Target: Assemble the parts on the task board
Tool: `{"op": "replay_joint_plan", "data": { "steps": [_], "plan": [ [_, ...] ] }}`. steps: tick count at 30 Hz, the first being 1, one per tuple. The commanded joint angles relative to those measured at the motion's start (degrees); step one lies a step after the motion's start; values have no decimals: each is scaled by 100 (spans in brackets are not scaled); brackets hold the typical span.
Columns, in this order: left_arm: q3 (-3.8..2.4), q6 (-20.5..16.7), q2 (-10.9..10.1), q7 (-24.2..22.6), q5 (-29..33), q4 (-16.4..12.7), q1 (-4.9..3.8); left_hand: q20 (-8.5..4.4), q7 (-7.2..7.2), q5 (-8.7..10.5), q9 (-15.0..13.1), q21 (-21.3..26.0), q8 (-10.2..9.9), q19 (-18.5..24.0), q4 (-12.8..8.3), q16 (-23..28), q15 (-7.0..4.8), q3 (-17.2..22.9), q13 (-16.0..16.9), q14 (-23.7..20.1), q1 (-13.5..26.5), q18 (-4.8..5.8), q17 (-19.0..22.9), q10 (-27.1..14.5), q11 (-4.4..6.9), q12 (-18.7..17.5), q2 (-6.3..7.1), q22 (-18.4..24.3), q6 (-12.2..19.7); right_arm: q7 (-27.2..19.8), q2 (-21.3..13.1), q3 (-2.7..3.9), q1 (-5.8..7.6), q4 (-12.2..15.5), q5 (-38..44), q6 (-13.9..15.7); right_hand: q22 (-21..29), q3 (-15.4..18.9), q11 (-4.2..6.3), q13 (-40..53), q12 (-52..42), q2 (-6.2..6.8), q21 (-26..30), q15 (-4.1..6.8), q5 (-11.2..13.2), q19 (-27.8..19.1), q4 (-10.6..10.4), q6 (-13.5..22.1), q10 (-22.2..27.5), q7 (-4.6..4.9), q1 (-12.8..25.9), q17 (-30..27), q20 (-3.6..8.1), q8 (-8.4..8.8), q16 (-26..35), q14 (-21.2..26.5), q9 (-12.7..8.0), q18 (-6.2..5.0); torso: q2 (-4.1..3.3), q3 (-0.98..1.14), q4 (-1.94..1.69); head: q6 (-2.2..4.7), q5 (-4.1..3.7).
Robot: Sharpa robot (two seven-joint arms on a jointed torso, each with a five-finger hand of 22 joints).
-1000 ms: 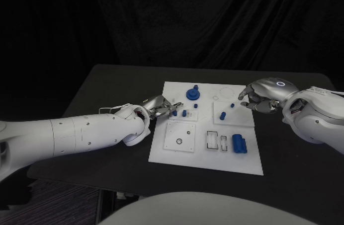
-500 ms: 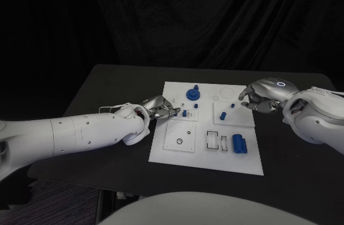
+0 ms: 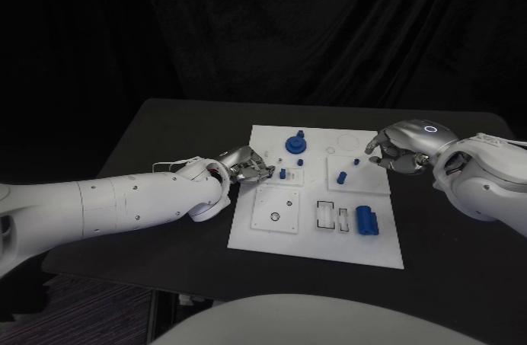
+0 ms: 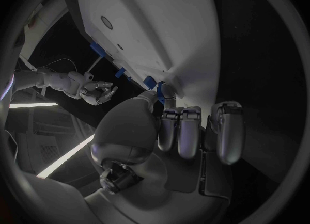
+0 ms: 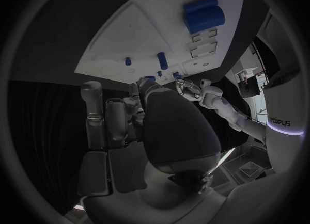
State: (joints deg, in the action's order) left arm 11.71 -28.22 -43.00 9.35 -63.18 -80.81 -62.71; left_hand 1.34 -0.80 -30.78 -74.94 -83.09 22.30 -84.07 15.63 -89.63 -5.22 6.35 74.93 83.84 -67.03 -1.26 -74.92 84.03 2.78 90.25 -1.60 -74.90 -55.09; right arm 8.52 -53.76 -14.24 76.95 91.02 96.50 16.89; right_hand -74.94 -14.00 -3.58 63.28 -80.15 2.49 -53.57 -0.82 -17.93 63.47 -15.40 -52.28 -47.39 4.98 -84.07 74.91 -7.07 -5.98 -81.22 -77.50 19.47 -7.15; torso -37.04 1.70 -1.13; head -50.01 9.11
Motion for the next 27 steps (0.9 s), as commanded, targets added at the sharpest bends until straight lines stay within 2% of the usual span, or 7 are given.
{"op": "replay_joint_plan", "data": {
  "steps": [1,9,27],
  "plan": [
    [38,210,17,176,35,8,37,-47,19,-57,-151,-8,2,-231,6,-37,-45,91,1507,616,-58,-50,-1508,597,35,-25,22,-1277,19,94,-10,4,-15,15,19,-29,-425,-40,-8,-9,36,7,28,1,-41,-21,-8,-31,-32,24,-44,236,-14,14,-4,-11,-7,-91,0,0,0,1,-3],
    [38,175,0,217,34,-2,37,-59,28,-161,-153,-24,38,-242,31,-37,-57,303,1507,616,-86,-46,-1508,597,46,-25,142,-1282,3,97,-17,4,-15,16,19,-40,-425,-40,-8,-9,36,7,28,1,-41,-21,-8,-31,-32,24,-44,236,-14,14,-4,-11,-7,-91,1,1,2,1,5],
    [38,82,-59,289,34,-43,37,-61,31,-166,-152,-39,48,-251,42,-37,-60,353,1507,616,-80,-42,-1508,597,47,-25,173,-1287,-6,92,-18,4,-18,2,-89,-46,-424,-44,-8,-13,38,14,36,1,-55,-20,-6,-40,-33,17,-45,232,-14,12,-2,-9,-7,-92,2,-1,-1,1,10]
  ]
}}
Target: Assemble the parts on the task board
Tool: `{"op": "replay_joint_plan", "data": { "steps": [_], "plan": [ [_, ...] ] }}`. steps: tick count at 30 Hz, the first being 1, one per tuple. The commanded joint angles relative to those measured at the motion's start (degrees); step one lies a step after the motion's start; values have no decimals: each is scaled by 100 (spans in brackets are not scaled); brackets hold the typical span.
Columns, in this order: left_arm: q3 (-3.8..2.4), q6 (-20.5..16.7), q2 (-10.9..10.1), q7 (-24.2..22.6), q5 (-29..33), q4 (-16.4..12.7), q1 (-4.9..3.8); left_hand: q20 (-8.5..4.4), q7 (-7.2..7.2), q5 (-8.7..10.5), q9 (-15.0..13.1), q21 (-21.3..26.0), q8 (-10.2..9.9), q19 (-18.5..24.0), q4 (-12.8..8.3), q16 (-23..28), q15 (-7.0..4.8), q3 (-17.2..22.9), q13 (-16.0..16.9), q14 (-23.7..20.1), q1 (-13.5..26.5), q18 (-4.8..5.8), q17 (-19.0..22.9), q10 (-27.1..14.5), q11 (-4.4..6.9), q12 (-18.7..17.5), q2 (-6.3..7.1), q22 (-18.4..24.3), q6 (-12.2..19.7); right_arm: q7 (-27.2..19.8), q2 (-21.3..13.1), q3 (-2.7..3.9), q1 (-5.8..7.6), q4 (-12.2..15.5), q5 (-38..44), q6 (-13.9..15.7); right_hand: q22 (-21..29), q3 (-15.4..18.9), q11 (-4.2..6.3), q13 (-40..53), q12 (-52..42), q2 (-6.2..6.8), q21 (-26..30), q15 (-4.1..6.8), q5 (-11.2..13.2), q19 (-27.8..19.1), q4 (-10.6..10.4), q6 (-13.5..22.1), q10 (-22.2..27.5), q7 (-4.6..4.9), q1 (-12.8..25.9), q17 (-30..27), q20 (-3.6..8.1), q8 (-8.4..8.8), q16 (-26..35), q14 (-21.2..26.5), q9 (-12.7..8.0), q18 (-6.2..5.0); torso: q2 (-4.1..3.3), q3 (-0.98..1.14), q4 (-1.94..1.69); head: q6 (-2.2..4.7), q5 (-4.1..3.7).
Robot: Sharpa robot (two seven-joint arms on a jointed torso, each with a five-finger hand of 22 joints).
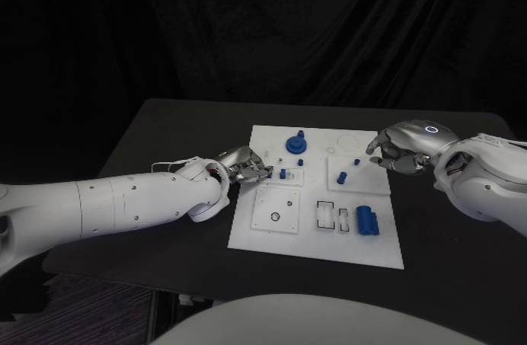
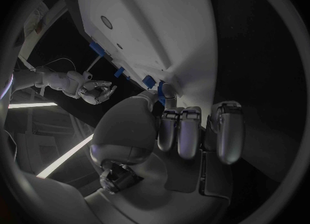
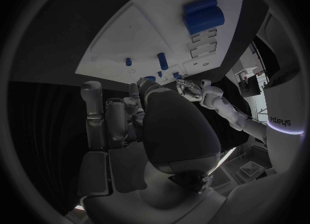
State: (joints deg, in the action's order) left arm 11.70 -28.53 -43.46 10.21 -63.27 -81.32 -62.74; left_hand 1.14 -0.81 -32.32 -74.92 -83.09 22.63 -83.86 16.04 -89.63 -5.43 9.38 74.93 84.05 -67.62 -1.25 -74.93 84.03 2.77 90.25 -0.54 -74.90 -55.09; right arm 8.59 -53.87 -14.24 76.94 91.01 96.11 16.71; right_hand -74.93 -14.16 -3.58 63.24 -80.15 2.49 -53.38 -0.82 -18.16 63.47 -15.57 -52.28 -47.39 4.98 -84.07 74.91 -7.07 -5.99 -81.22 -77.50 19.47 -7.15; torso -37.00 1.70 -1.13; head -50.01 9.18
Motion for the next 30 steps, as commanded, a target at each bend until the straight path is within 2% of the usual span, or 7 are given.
{"op": "replay_joint_plan", "data": {
  "steps": [1,20,22,26,28,29,30],
  "plan": [
    [39,106,-16,204,43,5,40,-41,32,-12,-154,-39,15,-272,0,-37,-40,51,1507,595,-20,-43,-1507,597,48,-25,68,-1287,-7,85,-7,4,-18,3,-55,-28,-426,-28,-8,-9,38,14,16,1,-32,-20,10,-40,-33,17,-45,232,-14,12,-2,-9,-7,-92,0,-2,-1,1,3],
    [39,139,13,179,43,8,40,-47,39,30,-152,-36,30,-273,-1,-37,-46,140,1507,595,-23,-44,-1507,597,55,-25,136,-1286,-20,84,2,4,-28,-5,-72,-29,-426,-29,-8,-12,39,20,19,1,-39,-20,13,-40,-31,19,-46,233,-14,14,-3,-10,-8,-92,4,-3,1,1,5],
    [39,154,16,178,43,9,40,-50,35,145,-151,-33,36,-272,10,-37,-47,192,1507,595,1,-45,-1507,597,54,-25,168,-1285,-25,85,4,4,-29,-5,-72,-29,-426,-29,-8,-12,39,20,19,1,-39,-20,13,-40,-31,19,-46,233,-14,14,-3,-10,-8,-92,2,-5,3,1,6],
    [39,173,18,173,43,13,40,-45,21,661,-148,-26,47,-269,29,-37,-39,282,1507,595,126,-46,-1507,597,43,-25,214,-1282,-45,85,8,4,-29,-7,-72,-30,-426,-29,-8,-12,39,20,19,1,-39,-20,13,-40,-31,19,-46,233,-14,14,-3,-10,-8,-92,-4,-4,7,1,8],
    [39,170,17,164,43,15,40,-33,6,1112,-146,-24,54,-269,39,-37,-29,240,1507,595,291,-45,-1507,597,31,-25,202,-1282,-70,84,10,4,-30,-8,-72,-30,-426,-29,-8,-15,40,30,22,0,-45,-19,16,-40,-29,20,-48,230,-14,15,-1,-8,-10,-93,-6,-5,6,1,8],
    [39,167,17,156,43,16,40,-35,1,1225,-146,-23,54,-268,49,-37,-23,219,1507,595,345,-46,-1507,597,23,-25,201,-1282,-75,84,10,4,-30,-8,-72,-30,-426,-29,-8,-15,40,30,22,0,-45,-19,16,-40,-29,20,-48,230,-14,15,-1,-8,-10,-93,-6,-1,4,1,9],
    [39,163,17,147,43,18,40,-28,-10,1444,-144,-24,52,-269,54,-37,-17,166,1507,595,467,-45,-1507,597,16,-25,189,-1282,-88,84,11,4,-31,-9,-72,-31,-426,-29,-8,-15,40,30,22,0,-45,-19,16,-40,-29,20,-48,230,-14,15,-1,-8,-10,-93,-5,-1,4,1,8]
  ]
}}
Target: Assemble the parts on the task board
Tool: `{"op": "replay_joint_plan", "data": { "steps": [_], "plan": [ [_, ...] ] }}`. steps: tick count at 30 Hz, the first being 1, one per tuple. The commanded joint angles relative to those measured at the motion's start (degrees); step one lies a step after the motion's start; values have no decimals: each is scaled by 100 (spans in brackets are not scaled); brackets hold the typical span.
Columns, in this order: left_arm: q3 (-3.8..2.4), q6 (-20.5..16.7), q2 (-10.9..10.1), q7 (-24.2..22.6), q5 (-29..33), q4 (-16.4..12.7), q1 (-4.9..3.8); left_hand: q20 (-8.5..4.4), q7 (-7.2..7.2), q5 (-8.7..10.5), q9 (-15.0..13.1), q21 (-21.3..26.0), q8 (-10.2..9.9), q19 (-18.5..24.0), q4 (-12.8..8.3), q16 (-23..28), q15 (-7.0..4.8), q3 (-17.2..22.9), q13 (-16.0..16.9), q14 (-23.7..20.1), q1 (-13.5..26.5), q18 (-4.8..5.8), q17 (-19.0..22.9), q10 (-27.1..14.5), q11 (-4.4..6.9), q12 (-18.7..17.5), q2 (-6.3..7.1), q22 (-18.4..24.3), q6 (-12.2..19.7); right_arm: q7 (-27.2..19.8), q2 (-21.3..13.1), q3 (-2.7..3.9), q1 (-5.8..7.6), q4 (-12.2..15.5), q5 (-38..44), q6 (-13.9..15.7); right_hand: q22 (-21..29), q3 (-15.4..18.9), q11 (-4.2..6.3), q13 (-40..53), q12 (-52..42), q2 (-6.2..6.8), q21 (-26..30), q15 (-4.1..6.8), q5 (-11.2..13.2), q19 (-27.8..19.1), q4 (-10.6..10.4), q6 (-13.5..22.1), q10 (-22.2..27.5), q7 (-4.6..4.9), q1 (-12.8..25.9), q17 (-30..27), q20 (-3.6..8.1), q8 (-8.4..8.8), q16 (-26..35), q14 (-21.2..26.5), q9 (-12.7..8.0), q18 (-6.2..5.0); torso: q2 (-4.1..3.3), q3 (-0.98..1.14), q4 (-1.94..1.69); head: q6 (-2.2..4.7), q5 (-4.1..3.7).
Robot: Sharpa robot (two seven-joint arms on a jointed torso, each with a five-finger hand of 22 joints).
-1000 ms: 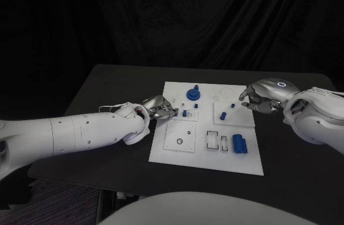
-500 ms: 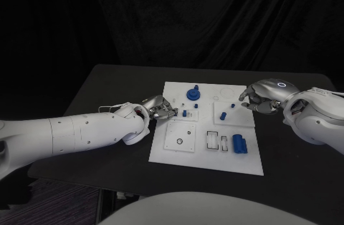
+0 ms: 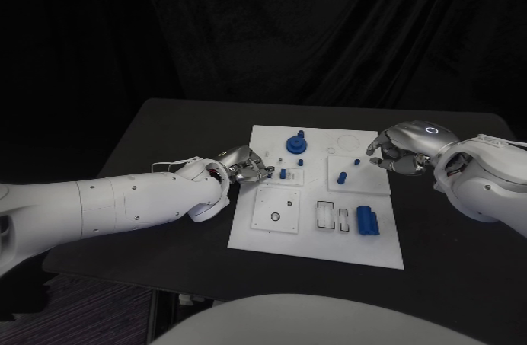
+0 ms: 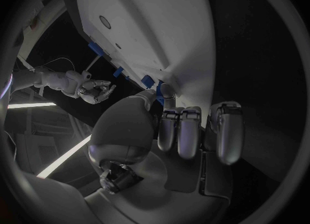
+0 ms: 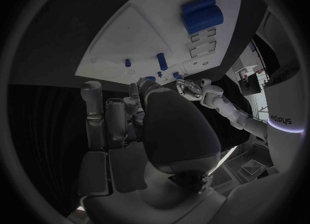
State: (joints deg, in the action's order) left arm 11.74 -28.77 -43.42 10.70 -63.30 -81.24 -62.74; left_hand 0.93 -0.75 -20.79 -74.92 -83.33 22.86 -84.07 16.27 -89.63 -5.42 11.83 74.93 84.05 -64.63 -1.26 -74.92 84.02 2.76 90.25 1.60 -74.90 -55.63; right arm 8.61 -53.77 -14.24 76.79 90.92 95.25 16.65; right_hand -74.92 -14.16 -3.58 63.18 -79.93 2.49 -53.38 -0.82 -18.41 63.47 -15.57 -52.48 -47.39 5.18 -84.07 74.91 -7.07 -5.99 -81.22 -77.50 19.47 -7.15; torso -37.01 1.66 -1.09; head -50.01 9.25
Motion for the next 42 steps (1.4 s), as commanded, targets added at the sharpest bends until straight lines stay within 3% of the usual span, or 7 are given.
{"op": "replay_joint_plan", "data": {
  "steps": [1,7,15,19,26,31,42],
  "plan": [
    [35,182,12,91,46,11,40,-3,-21,395,-144,0,28,-248,35,-37,-14,-113,1507,595,238,-45,-1508,598,12,-25,-32,-1282,-41,82,2,4,-16,0,14,-24,-427,-30,-8,-9,18,30,23,0,-20,-19,16,-20,-29,0,-48,230,-14,15,-1,-8,-10,-92,-4,3,1,1,4],
    [35,165,12,63,46,33,40,18,-38,891,-141,1,-10,-250,52,-37,3,-543,1507,595,976,-46,-1508,598,-7,-25,-132,-1283,-81,80,6,4,-20,-1,13,-26,-427,-30,-8,-9,18,30,23,0,-20,-19,16,-20,-29,0,-48,230,-14,15,-1,-8,-10,-92,-3,4,-3,1,-2],
    [35,117,20,-24,47,58,40,22,-47,1204,-143,9,-46,-248,60,-37,10,-1135,1507,595,1577,-48,-1508,598,-13,-25,-286,-1281,-122,79,5,4,-26,-3,13,-30,-426,-31,-8,-7,17,37,28,0,-24,-20,20,-22,-35,0,-52,237,-14,16,-6,-16,-10,-93,-2,5,-3,1,3],
    [35,73,22,-101,47,69,40,24,-48,1256,-145,0,-55,-253,62,-37,10,-1381,1507,595,1815,-45,-1508,598,-15,-25,-456,-1284,-140,88,6,4,-29,-5,13,-38,-428,-34,-8,0,14,36,25,0,-28,-16,21,-25,-48,0,-54,238,-14,15,-8,-18,-10,-92,-3,4,-3,1,0],
    [35,-106,22,-372,47,81,40,24,-37,1697,-155,-59,-9,-284,63,-37,1,-1781,1507,595,2109,-30,-1508,598,-7,-25,-969,-1304,-202,103,3,4,-33,-7,13,-48,-428,-40,-8,-3,15,29,26,0,-31,-14,19,-30,-46,1,-53,237,-14,14,-7,-17,-10,-92,-2,2,-3,1,15],
    [35,-184,23,-620,48,91,40,-53,50,1611,-253,-544,622,-532,55,-37,-75,-1940,1507,595,2063,93,-1508,598,82,-25,-1532,-1467,-563,106,1,4,-36,-6,13,-45,-428,-45,-8,7,10,22,27,0,-34,-13,18,-33,-66,0,-54,240,-14,12,-10,-21,-10,-92,-2,3,-1,1,22],
    [35,-133,41,-873,337,122,41,-66,57,1476,-228,-530,564,-524,41,-37,-86,-2048,1507,595,1879,89,-1508,598,88,-25,-1610,-1461,-470,118,0,4,-38,-4,13,-36,-427,-52,-7,6,10,14,32,1,-38,-14,18,-37,-69,0,-58,244,-13,12,-13,-26,-10,-93,-2,4,-2,1,11]
  ]
}}
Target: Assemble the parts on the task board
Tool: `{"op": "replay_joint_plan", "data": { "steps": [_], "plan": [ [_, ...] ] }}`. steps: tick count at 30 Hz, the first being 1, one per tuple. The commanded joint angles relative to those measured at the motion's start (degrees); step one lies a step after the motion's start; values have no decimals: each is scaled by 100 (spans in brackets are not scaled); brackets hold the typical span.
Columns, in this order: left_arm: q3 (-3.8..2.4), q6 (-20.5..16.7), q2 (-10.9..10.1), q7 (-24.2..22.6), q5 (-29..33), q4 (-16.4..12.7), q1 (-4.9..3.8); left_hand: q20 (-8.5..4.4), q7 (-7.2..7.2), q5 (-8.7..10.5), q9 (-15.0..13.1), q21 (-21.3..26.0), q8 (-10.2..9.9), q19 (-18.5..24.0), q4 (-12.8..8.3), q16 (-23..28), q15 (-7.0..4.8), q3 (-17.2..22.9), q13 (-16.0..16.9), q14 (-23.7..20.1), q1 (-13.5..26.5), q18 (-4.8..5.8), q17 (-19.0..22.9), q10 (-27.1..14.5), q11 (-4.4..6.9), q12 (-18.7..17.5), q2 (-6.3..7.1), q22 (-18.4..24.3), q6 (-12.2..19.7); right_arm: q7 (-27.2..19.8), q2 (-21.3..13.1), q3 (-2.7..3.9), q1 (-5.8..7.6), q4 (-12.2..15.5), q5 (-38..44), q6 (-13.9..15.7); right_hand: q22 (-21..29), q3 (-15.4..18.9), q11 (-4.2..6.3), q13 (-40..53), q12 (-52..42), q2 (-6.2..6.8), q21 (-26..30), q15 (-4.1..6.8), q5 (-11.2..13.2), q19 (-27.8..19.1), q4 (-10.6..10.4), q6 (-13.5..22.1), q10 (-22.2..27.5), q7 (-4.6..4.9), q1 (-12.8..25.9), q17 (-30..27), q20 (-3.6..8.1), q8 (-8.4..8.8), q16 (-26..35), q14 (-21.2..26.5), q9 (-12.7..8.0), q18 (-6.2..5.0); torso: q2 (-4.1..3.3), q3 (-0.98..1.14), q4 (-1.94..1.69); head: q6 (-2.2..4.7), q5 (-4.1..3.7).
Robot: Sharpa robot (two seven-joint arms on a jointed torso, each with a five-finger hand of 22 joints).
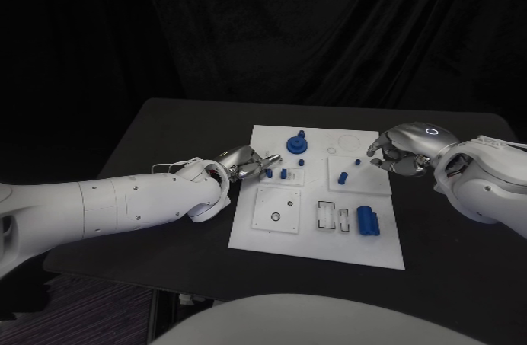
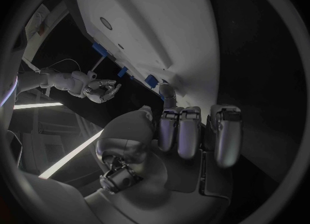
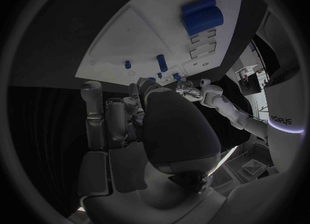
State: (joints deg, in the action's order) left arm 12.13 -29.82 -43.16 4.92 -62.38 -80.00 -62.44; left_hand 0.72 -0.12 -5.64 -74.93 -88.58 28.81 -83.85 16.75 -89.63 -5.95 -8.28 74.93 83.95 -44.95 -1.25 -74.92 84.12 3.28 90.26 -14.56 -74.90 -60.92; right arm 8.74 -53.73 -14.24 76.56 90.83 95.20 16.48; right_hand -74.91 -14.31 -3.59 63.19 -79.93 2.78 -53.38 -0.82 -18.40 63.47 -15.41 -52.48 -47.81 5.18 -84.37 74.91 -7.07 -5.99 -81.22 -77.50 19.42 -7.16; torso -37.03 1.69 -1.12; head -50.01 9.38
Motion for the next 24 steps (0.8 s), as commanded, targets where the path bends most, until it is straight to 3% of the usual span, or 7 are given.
{"op": "replay_joint_plan", "data": {
  "steps": [1,15,21,24],
  "plan": [
    [-4,-21,17,-298,263,0,11,-45,-6,-45,-226,-6,-34,-547,-8,-37,-32,-43,1507,605,-104,88,-1508,588,36,-26,4,-1462,65,106,-4,4,-15,6,19,-19,-429,-37,-7,5,10,-16,32,1,-39,-14,2,-37,-26,0,-28,244,-13,12,-13,-26,-5,-93,1,1,0,1,-3],
    [-4,1,50,-248,339,23,11,-43,-19,-106,-192,25,-187,-530,-8,-37,-25,-125,1507,605,-240,80,-1508,588,26,-26,-9,-1450,206,113,-7,4,-15,8,19,-3,-431,-49,-6,4,10,-25,27,2,-44,-5,5,-40,-32,1,-36,248,-13,12,-17,-32,-6,-92,-2,0,1,1,-14],
    [-4,-188,22,-127,297,-7,11,-45,-11,-262,-231,3,31,-540,-9,-37,-31,-272,1507,605,-439,85,-1508,588,32,-26,62,-1457,128,108,-16,4,-15,11,19,0,-431,-51,-6,12,7,-26,29,2,-45,-5,6,-42,-45,1,-37,250,-13,12,-18,-34,-6,-92,0,0,0,1,-17],
    [-4,-479,-24,-142,70,-49,11,-52,-3,-480,-241,4,122,-539,-7,-37,-39,-428,1507,605,-619,85,-1508,588,40,-26,199,-1457,116,81,-30,4,-16,18,19,35,-434,-49,-6,17,4,-19,23,2,-44,4,5,-62,-58,8,-32,249,-12,3,-19,-35,-2,-90,-1,0,2,1,-28]
  ]
}}
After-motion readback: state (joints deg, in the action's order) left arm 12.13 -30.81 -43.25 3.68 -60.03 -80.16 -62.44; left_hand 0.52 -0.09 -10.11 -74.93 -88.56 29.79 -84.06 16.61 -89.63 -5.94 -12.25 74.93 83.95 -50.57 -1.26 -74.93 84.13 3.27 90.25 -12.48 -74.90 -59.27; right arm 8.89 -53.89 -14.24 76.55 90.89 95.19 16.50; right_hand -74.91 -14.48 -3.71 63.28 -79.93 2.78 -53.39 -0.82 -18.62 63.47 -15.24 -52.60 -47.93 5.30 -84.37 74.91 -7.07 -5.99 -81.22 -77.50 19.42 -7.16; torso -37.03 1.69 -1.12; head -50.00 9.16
